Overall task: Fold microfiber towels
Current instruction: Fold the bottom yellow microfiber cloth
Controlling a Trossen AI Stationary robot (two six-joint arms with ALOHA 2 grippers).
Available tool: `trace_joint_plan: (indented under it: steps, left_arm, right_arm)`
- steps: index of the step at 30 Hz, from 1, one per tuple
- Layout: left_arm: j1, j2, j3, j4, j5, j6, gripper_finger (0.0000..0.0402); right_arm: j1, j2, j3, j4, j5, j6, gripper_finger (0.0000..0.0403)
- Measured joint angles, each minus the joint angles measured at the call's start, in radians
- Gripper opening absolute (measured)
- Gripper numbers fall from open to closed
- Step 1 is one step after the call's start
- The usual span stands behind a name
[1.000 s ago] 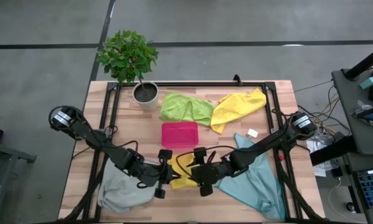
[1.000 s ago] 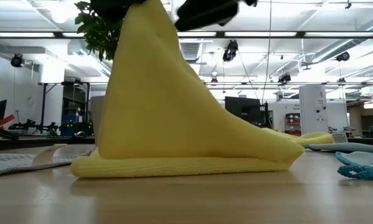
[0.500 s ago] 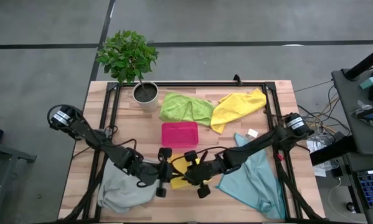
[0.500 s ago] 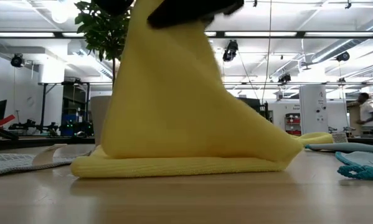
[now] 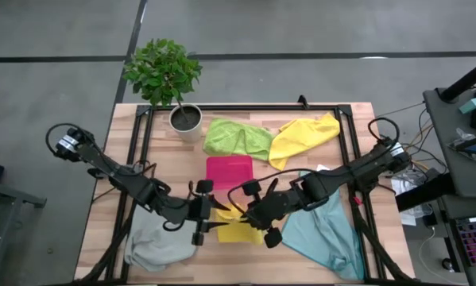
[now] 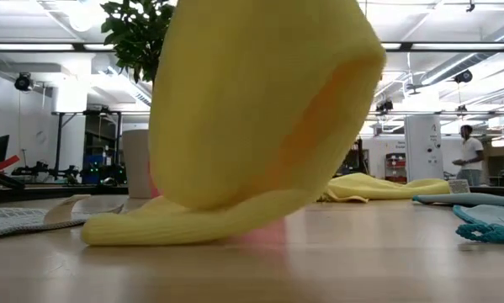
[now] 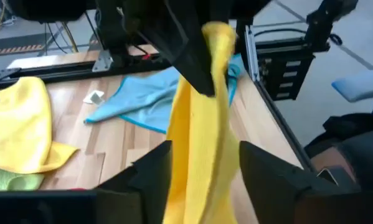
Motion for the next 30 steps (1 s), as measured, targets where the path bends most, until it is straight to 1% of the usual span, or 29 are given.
trace_joint_plan:
  steps: [2, 5, 12, 16, 18, 21, 24, 27, 30]
  left_arm:
    - [0.000, 0.003, -0.015, -0.003, 0.000, 0.002, 0.0189]
    - [0.000, 0.025, -0.029, -0.004, 0.002, 0.003, 0.0198]
    - [0.000, 0.108, -0.029, 0.008, 0.094, -0.002, 0.0200]
    - [0.000, 0.165, -0.029, 0.007, 0.106, -0.004, 0.0199]
    - [0.000, 0.190, -0.029, 0.006, 0.108, -0.004, 0.0192]
    - [0.000, 0.217, -0.029, 0.001, 0.114, -0.005, 0.0166]
    - [0.000, 0.222, -0.029, -0.019, 0.115, -0.013, 0.0128]
    - [0.000, 0.216, -0.029, -0.084, 0.117, -0.054, 0.0077]
    - [0.001, 0.210, -0.018, -0.115, 0.117, -0.059, 0.0018]
  right_arm:
    - [0.000, -0.002, 0.002, -0.013, 0.006, -0.005, 0.0008]
    - [0.000, -0.018, 0.004, -0.009, 0.014, -0.018, 0.0008]
    - [-0.004, -0.044, 0.007, -0.005, 0.016, -0.003, 0.0008]
    - [-0.004, -0.053, 0.007, -0.001, 0.017, -0.011, 0.0008]
    - [-0.004, -0.061, 0.007, -0.002, 0.017, -0.012, 0.0008]
    - [-0.004, -0.086, 0.007, -0.007, 0.016, -0.011, 0.0008]
    - [-0.004, -0.125, 0.007, -0.006, 0.017, 0.000, 0.0008]
    - [-0.004, -0.162, 0.007, -0.020, 0.016, 0.011, 0.0008]
    - [-0.004, -0.190, 0.007, -0.031, 0.017, 0.027, 0.0008]
